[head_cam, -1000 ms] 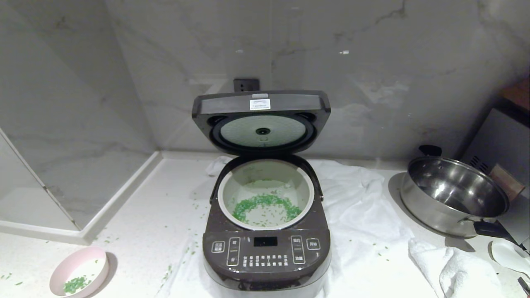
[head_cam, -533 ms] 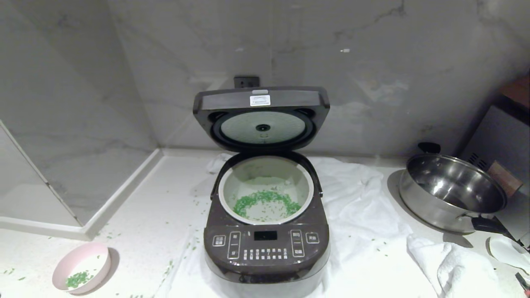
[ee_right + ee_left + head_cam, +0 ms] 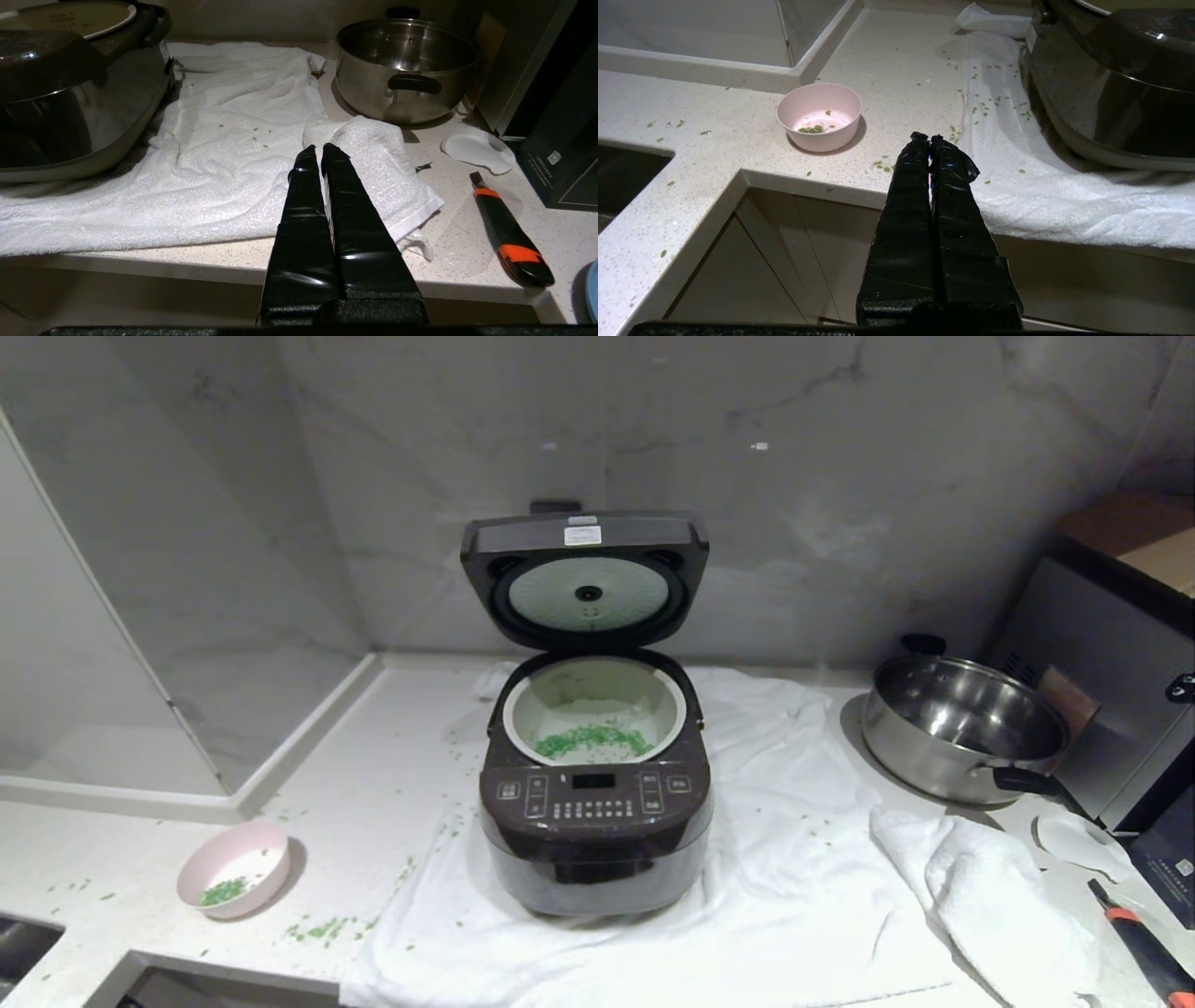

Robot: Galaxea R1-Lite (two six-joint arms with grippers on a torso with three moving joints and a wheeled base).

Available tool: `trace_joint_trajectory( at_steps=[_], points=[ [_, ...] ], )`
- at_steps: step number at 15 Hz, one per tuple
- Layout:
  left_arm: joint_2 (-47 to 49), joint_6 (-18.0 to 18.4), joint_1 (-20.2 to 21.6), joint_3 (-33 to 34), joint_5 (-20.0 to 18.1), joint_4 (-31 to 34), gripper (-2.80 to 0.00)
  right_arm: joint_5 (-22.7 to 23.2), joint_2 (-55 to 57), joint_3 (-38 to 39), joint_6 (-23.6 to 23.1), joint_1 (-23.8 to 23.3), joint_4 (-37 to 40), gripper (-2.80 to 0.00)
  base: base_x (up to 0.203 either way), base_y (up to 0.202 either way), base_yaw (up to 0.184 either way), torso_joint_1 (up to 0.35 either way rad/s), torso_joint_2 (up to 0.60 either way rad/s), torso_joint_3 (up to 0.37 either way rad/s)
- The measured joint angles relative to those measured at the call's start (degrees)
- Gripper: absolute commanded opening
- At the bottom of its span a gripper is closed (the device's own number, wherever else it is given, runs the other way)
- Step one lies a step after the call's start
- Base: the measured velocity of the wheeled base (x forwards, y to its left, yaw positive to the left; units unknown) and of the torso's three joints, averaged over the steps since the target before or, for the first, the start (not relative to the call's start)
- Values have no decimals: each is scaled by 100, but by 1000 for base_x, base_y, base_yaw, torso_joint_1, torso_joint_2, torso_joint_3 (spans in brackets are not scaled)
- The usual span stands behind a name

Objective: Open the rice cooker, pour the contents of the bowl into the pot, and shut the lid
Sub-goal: Pick up the bowl on the table

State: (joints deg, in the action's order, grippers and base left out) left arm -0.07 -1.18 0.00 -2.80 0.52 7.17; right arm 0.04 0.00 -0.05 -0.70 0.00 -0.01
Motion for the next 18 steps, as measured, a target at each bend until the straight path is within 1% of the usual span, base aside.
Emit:
trace_joint_trajectory(
  at_steps=[6, 7, 18],
  points=[
    [0, 0, 0, 0, -1, 0, -280, -3, 0, 5, 2, 0, 1, -280, 0, 0, 0, 4, 0, -2],
    [0, 0, 0, 0, -4, 0, -280, -6, 0, 5, 7, 0, -4, -280, -7, -2, 78, 3, -2, 2],
    [0, -1, 0, 0, -2, -1, -280, -4, 0, 5, 25, 0, 1, -280, -1, -8, 170, 3, 3, 2]
  ],
)
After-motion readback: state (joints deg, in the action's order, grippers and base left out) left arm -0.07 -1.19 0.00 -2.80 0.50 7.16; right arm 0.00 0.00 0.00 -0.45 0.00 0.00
